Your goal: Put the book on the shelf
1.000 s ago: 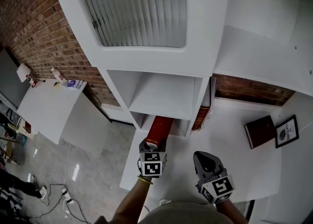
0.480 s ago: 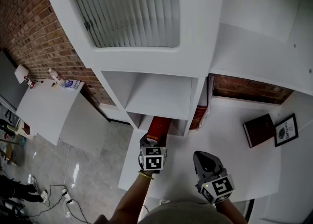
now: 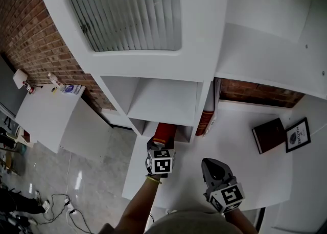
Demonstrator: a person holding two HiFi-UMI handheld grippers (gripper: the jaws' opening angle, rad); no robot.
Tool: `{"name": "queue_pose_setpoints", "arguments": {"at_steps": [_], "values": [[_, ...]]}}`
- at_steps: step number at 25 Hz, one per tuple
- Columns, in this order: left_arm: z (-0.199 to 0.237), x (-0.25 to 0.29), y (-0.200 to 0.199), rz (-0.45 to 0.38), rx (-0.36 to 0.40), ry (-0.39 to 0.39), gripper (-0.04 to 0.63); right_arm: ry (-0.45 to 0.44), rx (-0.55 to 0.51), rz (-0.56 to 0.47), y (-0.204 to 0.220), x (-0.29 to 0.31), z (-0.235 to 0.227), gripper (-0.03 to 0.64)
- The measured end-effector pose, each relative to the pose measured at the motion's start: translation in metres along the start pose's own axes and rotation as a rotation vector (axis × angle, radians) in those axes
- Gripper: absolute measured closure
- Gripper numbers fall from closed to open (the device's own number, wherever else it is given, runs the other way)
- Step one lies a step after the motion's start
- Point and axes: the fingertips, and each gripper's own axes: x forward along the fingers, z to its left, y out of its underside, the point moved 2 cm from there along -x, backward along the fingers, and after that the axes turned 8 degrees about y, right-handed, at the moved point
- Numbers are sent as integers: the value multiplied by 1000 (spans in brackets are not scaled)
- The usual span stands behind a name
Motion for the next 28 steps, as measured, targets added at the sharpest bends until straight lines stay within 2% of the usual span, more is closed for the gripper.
{"name": "queue_pose_setpoints", "arguments": {"at_steps": [13,19,28], "values": [[0,19,-1,13,12,5,359,17,5,-11,1,1,-7,611],[3,27,-6,20,34,0,359,17,-4,24,-3,2,-5,611],[3,29,1,27,40,-5,357,21,4,4,-2,4,-5,611]]}}
